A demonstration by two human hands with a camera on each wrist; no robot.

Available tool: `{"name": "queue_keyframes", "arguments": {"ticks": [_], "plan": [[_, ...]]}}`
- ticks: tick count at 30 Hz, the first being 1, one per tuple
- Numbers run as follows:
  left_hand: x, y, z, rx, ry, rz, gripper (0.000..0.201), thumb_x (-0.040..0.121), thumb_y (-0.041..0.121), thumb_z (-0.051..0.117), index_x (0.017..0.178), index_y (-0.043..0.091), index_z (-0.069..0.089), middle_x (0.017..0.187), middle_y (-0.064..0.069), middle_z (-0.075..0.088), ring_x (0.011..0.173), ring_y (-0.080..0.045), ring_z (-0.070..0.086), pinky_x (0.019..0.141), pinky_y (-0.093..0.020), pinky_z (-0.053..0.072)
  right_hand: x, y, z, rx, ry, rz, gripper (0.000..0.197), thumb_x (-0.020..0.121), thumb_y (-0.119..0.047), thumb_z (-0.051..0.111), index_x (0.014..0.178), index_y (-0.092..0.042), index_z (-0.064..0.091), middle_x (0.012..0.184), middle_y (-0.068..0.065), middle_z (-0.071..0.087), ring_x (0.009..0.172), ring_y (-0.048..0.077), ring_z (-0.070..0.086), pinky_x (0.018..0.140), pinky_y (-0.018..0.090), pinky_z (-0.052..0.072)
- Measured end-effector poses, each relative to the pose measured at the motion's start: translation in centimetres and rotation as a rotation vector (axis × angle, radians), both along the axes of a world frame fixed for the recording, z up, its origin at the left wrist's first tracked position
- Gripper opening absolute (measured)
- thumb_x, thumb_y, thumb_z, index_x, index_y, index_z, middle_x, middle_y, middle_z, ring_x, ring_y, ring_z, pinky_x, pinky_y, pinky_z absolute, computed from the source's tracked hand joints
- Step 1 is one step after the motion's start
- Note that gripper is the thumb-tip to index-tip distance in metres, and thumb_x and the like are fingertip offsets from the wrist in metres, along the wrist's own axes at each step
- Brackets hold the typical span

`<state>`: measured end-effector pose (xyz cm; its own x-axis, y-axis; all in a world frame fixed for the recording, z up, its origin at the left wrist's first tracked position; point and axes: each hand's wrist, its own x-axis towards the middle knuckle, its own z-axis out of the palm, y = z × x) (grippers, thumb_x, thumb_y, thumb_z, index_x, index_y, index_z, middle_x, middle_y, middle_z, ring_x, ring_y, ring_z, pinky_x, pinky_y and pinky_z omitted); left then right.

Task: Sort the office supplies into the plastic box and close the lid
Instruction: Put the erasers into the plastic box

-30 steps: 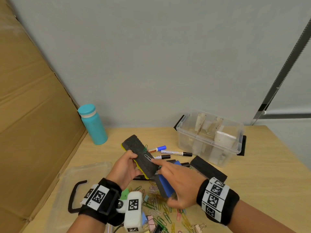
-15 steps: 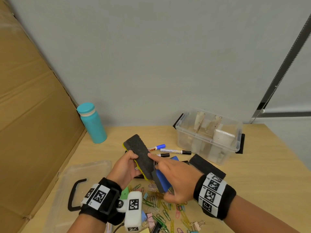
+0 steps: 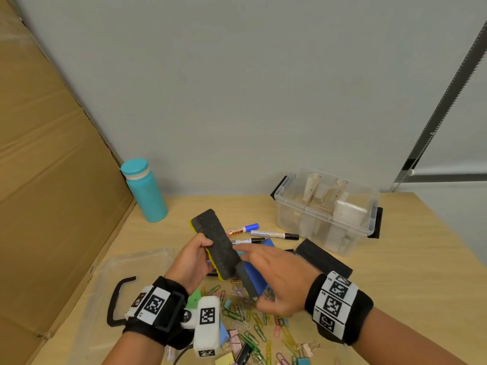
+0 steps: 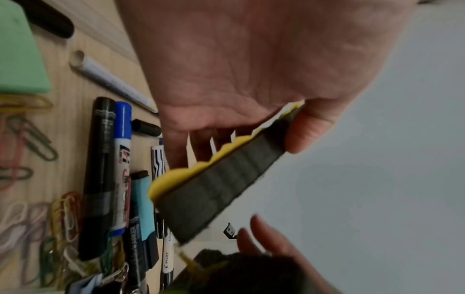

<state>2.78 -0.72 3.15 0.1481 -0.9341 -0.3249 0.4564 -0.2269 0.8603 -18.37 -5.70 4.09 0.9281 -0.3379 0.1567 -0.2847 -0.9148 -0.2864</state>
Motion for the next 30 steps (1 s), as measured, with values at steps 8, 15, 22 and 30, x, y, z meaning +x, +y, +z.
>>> {"name": "queue_keyframes", "arguments": {"ticks": [8,15,22,30], "plan": [[0.0,0.7,0.4,-0.007,-0.175,-0.032,0.042,0.07,0.024,0.05,0.112,0.018,0.054,0.102,-0.01,0.057,0.091,-0.025,0.054,0.075,-0.037,0.045,0.1,-2.7,1.2,0.722,-0.471,-0.42,0.055,0.087,-0.037,0.035,0.141,-0.034,0.032,0.122,-0.013,0.051,0.107,-0.001,0.051,0.091,0.025,0.045],[-1.1,0.8,-0.3,-0.024,-0.269,-0.09,0.032,0.087,0.015,0.052,0.115,0.031,0.053,0.108,-0.007,0.058,0.104,-0.026,0.054,0.093,-0.043,0.043,0.7,-3.5,0.5,0.923,-0.557,-0.516,0.028,0.1,-0.031,0.027,0.108,-0.024,0.053,0.097,0.008,0.062,0.09,0.019,0.063,0.086,0.039,0.051],[-1.8,1.2,0.1,0.036,-0.284,-0.159,0.048,0.071,0.035,0.06,0.117,0.045,0.053,0.126,0.0,0.059,0.121,-0.023,0.051,0.111,-0.052,0.031,1.8,-3.3,-0.2,0.909,-0.561,-0.501,0.027,0.104,-0.02,0.027,0.104,-0.016,0.053,0.091,0.01,0.06,0.084,0.012,0.062,0.076,0.026,0.05],[-3.6,0.6,0.9,0.015,-0.132,-0.199,0.063,0.062,0.02,0.059,0.124,0.011,0.052,0.13,-0.018,0.057,0.116,-0.031,0.055,0.101,-0.046,0.045,4.0,-3.4,-0.2,1.219,-0.691,-0.53,0.031,0.103,-0.018,0.028,0.104,-0.013,0.059,0.098,0.008,0.064,0.098,0.022,0.061,0.096,0.041,0.044]]}}
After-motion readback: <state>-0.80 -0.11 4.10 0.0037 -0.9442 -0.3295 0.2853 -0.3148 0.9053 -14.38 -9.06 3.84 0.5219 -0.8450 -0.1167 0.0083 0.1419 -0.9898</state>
